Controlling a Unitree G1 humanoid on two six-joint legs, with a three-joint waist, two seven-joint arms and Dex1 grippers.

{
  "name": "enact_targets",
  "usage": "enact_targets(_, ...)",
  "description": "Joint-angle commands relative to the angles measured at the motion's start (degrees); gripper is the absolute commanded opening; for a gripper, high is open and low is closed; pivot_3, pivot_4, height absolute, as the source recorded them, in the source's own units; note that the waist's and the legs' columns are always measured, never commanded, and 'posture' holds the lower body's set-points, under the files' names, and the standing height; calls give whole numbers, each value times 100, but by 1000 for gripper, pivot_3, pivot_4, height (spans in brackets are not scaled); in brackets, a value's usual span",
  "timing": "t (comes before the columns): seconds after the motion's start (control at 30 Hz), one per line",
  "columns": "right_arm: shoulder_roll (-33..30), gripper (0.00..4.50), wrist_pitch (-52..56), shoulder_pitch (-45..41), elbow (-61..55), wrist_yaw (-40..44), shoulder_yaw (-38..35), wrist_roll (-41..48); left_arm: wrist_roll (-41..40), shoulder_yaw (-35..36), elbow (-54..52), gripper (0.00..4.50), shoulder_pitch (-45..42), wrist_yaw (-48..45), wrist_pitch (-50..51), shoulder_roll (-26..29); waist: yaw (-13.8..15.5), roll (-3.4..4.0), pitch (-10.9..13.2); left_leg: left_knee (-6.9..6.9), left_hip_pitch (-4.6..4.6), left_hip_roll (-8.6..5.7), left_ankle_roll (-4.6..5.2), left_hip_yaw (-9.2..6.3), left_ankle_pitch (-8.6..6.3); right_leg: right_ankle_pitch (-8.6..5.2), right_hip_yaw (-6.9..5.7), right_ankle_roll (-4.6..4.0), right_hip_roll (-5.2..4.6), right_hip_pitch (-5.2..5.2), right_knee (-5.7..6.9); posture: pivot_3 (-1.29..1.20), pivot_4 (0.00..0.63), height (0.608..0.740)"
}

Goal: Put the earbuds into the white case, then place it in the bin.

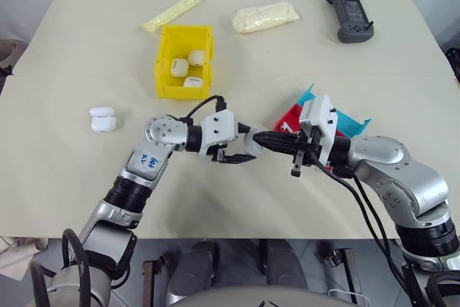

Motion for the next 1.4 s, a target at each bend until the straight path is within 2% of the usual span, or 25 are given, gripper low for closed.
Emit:
enact_targets(0.03, 33, 40, 38, -101, -39, 11, -19, -42, -13, 18, -183, 2781, -52, 0, -48, -14, -3, 0, 0, 0, 0, 0, 0, 0, 0, 0, 0, 0, 0, 0, 0, 0, 150, 740)
enact_targets(0.17, -2, 40, 55, -146, -12, 70, 12, -117, -67, 66, -247, 2781, -31, 17, 0, -35, -2, 0, 0, 0, 0, 0, 0, 0, 0, 0, 0, 0, 0, 0, 0, 0, 150, 740)
enact_targets(0.3, -121, 40, 116, -9, 42, 62, -49, -205, -159, 177, -238, 2781, 5, 28, -406, -105, -3, 0, 0, 0, 0, 0, 0, 0, 0, 0, 0, 0, 0, 0, 0, 0, 150, 740)
enact_targets(0.43, -166, 40, -68, 312, 132, 87, -384, -188, -282, 313, -203, 2781, 80, 33, -826, -157, 35, 0, 0, 1, 0, 0, 0, 0, 0, 0, 0, 0, 0, 0, 0, 0, 150, 740)
enact_targets(0.63, -237, 40, -244, 556, 118, 296, -602, -172, -381, 443, -201, 2781, 152, 91, -885, -258, 48, 0, 0, 2, 0, -1, 0, 3, 0, 0, 2, 0, -2, 0, 0, 0, 150, 740)
enact_targets(0.77, -10, 40, -582, 883, -10, 232, -1195, 98, -696, 748, -400, 2781, 306, 266, -817, -344, 53, 0, 0, 1, 0, -1, 0, 3, 0, 0, 1, 0, -2, 0, 0, 0, 150, 740)
enact_targets(0.9, -39, 856, -636, 1444, -385, 203, -1700, 305, -991, 1299, -785, 2781, 604, 891, -390, -419, 70, -1, 0, 1, 0, -1, 0, 2, 0, 0, 1, 0, -2, 0, 1, 0, 150, 740)
enact_targets(1.1, 253, 2798, -1552, 2220, -739, -200, -2397, -116, -770, 2066, -1402, 2781, 1022, 2494, 366, -498, 122, -1, 0, 2, 2, 0, 0, 3, 0, 0, 4, 0, -1, 1, 2, 0, 150, 740)
enact_targets(1.27, 357, 4467, -1917, 2639, -846, -398, -2567, -342, -359, 2334, -1164, 2781, 543, 3559, 692, -481, 158, -4, -1, 4, 4, -3, 1, 3, 0, 0, 4, 0, -1, 4, 4, 0, 150, 740)
enact_targets(1.4, 609, 4467, -2171, 2846, -835, -669, -2543, -516, -118, 2322, -122, 2781, -307, 3958, 788, -435, 159, -12, -3, 5, 6, -6, 2, 1, 1, 0, 3, 1, -1, 9, 4, 0, 150, 740)
